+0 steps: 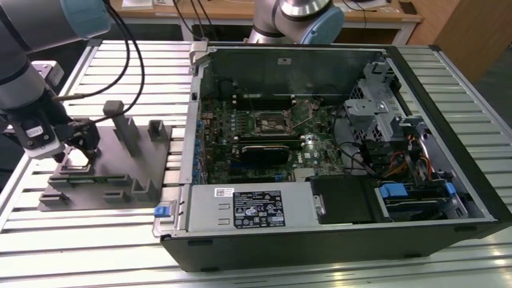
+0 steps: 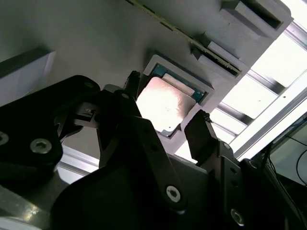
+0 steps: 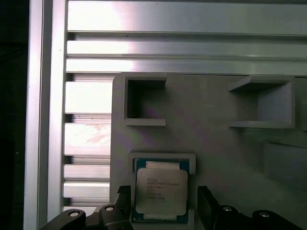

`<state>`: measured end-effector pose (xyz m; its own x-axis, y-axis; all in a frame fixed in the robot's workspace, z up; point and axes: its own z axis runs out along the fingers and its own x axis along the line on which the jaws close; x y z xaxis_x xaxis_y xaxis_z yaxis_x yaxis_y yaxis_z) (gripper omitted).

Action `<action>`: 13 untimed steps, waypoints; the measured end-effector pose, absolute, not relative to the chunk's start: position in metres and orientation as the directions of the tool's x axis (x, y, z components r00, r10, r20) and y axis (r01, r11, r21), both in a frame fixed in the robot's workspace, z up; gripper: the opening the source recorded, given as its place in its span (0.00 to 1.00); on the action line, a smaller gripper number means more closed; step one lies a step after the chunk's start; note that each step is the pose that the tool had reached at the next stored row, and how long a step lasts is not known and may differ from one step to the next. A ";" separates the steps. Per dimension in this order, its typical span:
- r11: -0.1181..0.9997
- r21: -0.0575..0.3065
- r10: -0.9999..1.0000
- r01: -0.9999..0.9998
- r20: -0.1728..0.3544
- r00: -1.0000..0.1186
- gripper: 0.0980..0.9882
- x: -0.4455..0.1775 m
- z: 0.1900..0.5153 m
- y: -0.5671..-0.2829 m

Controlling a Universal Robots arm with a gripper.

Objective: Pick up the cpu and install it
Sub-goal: 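Pick up the cpu and move it towards the insertion slot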

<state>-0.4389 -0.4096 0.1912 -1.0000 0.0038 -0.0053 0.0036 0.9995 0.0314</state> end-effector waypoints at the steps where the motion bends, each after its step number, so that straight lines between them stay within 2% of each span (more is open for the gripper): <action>1: 1.000 0.031 0.004 0.004 -0.005 -1.000 0.63 -0.439 0.191 -0.410; 11: 0.999 0.032 0.004 0.004 -0.005 -1.000 0.63 -0.439 0.186 -0.410; 12: 0.999 0.032 0.004 0.004 -0.005 -1.000 0.62 -0.439 0.186 -0.410; 13: 0.999 0.032 0.004 0.004 -0.005 -1.000 0.55 -0.439 0.186 -0.410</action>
